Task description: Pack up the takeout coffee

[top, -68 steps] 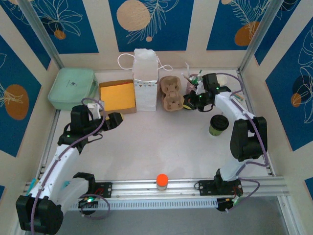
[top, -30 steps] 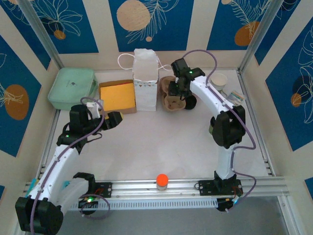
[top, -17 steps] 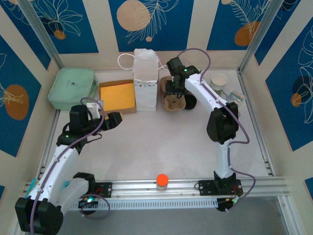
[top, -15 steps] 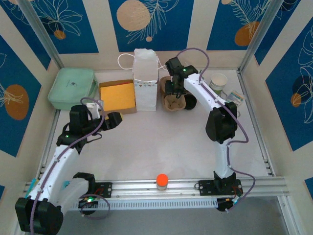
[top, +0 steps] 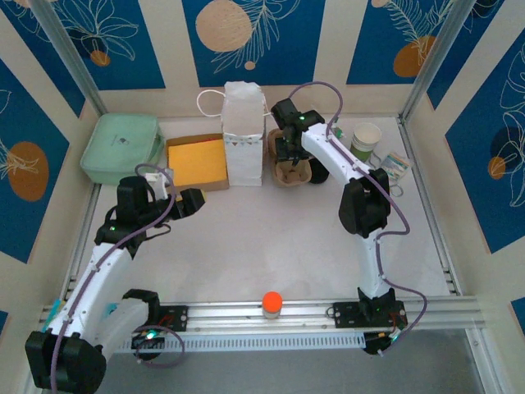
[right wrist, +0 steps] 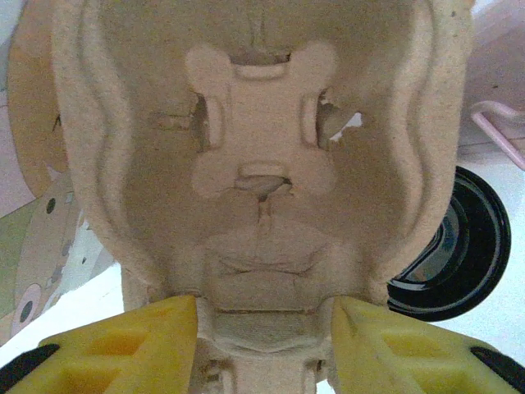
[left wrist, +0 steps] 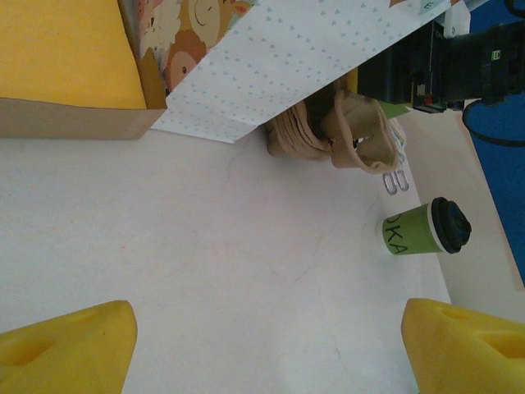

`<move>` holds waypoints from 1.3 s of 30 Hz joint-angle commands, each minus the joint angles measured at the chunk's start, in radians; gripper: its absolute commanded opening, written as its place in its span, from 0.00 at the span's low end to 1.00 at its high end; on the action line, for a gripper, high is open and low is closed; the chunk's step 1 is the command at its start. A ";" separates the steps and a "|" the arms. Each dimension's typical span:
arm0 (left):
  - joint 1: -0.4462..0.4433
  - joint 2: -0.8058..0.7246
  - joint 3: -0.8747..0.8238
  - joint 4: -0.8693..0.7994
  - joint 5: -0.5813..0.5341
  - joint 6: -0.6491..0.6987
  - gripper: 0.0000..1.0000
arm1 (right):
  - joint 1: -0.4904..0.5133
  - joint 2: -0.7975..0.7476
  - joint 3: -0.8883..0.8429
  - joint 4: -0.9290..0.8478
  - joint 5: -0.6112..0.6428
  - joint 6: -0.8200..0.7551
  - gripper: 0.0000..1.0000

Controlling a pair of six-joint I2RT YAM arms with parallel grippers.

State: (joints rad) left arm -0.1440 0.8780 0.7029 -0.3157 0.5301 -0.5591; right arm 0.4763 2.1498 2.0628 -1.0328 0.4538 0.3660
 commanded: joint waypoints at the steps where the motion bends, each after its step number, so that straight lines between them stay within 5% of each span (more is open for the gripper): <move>1: 0.012 -0.011 0.032 -0.010 -0.008 0.025 0.84 | 0.002 0.015 0.025 -0.021 0.022 -0.001 0.47; 13: 0.012 -0.010 0.031 -0.005 -0.003 0.018 0.84 | -0.013 0.053 0.034 -0.010 -0.010 -0.004 0.47; 22: 0.012 -0.008 0.033 -0.005 -0.005 0.020 0.84 | -0.011 0.044 0.020 -0.012 0.000 -0.002 0.32; 39: 0.011 -0.019 0.098 -0.052 -0.023 0.033 0.84 | 0.007 -0.179 -0.153 0.014 0.005 0.020 0.29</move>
State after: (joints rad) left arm -0.1440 0.8776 0.7563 -0.3389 0.5182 -0.5468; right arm 0.4751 2.0369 1.9423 -1.0264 0.4572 0.3668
